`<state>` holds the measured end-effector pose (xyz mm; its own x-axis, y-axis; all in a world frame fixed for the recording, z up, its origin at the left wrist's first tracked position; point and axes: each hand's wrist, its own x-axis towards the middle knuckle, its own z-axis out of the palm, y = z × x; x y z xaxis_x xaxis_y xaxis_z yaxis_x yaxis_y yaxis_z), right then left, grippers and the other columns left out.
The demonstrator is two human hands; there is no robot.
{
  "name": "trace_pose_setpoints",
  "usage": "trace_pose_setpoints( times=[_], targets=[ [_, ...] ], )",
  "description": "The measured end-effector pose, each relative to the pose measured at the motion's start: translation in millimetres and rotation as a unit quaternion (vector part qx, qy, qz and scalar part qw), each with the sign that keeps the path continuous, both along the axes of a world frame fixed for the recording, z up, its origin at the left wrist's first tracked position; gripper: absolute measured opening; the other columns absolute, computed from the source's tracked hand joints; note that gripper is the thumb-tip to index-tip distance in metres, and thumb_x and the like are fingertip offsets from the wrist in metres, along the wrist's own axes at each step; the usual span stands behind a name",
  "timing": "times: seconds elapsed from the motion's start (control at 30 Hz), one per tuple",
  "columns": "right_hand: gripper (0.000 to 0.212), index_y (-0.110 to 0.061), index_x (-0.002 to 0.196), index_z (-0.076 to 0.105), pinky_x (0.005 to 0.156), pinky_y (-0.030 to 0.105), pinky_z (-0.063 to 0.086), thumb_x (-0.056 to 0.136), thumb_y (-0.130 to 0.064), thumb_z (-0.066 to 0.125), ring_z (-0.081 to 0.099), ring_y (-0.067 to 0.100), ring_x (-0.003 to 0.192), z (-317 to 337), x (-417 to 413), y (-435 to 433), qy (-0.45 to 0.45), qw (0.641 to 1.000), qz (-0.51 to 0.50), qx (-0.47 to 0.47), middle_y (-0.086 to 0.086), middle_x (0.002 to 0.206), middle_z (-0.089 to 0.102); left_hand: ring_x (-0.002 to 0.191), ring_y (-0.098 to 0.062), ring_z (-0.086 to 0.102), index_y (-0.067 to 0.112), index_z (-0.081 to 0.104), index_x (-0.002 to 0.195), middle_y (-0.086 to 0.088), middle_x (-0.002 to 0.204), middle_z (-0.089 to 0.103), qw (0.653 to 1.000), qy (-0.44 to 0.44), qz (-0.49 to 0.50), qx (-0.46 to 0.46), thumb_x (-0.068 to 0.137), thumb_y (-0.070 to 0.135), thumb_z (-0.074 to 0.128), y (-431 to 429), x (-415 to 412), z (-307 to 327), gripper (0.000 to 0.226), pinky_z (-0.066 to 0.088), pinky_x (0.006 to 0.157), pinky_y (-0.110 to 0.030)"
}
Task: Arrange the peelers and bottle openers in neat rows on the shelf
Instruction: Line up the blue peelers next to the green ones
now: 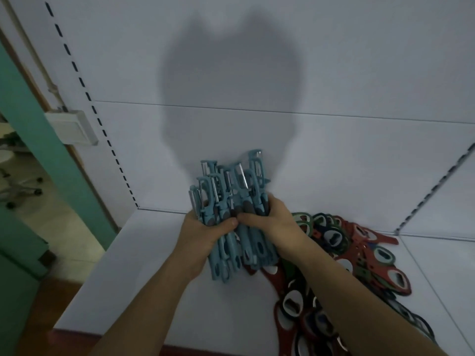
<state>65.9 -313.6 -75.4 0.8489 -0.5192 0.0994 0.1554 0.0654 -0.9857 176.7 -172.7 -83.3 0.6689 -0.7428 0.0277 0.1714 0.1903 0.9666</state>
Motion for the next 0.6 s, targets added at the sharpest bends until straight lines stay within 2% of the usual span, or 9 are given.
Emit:
trace_pose_setpoints(
  times=[0.1, 0.23, 0.33, 0.4, 0.47, 0.6],
  targets=[
    [0.03, -0.005, 0.109, 0.068, 0.075, 0.03, 0.06, 0.082, 0.005, 0.075, 0.074, 0.025, 0.094, 5.2, -0.7, -4.6, 0.0, 0.998, -0.031, -0.057, 0.009, 0.101, 0.077, 0.095, -0.024, 0.076, 0.024, 0.082, 0.1, -0.009, 0.105, 0.079, 0.999, -0.039, -0.027, 0.015, 0.073, 0.01, 0.087, -2.4, 8.8, 5.3, 0.03, 0.06, 0.077, -0.027],
    [0.033, -0.011, 0.1, 0.069, 0.068, 0.022, 0.057, 0.075, 0.01, 0.076, 0.074, 0.014, 0.082, 13.4, 1.8, -0.7, -0.003, 0.984, -0.106, -0.145, 0.0, 0.09, 0.077, 0.086, -0.019, 0.076, 0.026, 0.083, 0.09, -0.005, 0.095, 0.08, 0.993, -0.106, -0.019, 0.054, 0.078, -0.001, 0.085, -9.2, 25.0, 7.6, 0.029, 0.059, 0.071, -0.024],
    [0.032, -0.014, 0.096, 0.063, 0.065, 0.026, 0.055, 0.075, 0.007, 0.075, 0.068, 0.013, 0.073, 24.3, -6.2, -2.8, 0.017, 0.97, -0.137, -0.2, -0.003, 0.08, 0.071, 0.08, -0.017, 0.075, 0.015, 0.08, 0.088, -0.003, 0.088, 0.079, 0.984, -0.162, -0.028, 0.067, 0.077, -0.002, 0.084, -22.1, 35.0, 11.0, 0.021, 0.057, 0.067, -0.021],
    [0.037, -0.02, 0.101, 0.061, 0.066, 0.024, 0.054, 0.076, 0.004, 0.075, 0.067, 0.011, 0.074, 32.8, -20.1, -8.7, 0.027, 0.959, -0.161, -0.232, -0.008, 0.082, 0.07, 0.079, -0.027, 0.073, 0.005, 0.075, 0.09, -0.008, 0.083, 0.076, 0.974, -0.21, -0.031, 0.074, 0.077, 0.001, 0.083, -35.0, 38.3, 13.3, 0.015, 0.059, 0.061, -0.029],
    [0.044, -0.027, 0.104, 0.06, 0.065, 0.017, 0.052, 0.075, 0.002, 0.075, 0.067, 0.005, 0.073, 42.0, -41.1, -15.2, 0.031, 0.948, -0.189, -0.253, -0.012, 0.084, 0.07, 0.078, -0.036, 0.068, 0.001, 0.068, 0.086, -0.014, 0.08, 0.072, 0.961, -0.263, -0.048, 0.076, 0.076, 0.007, 0.081, -50.4, 35.3, 17.1, 0.017, 0.059, 0.067, -0.044],
    [0.041, -0.029, 0.102, 0.057, 0.06, 0.017, 0.051, 0.072, -0.007, 0.074, 0.064, 0.004, 0.068, 59.1, -97.3, -36.1, 0.054, 0.92, -0.268, -0.281, -0.013, 0.081, 0.067, 0.07, -0.022, 0.065, 0.0, 0.064, 0.082, -0.013, 0.078, 0.069, 0.956, -0.276, -0.074, 0.059, 0.078, 0.003, 0.079, -91.5, 8.4, 32.5, 0.016, 0.059, 0.071, -0.042]
  ],
)
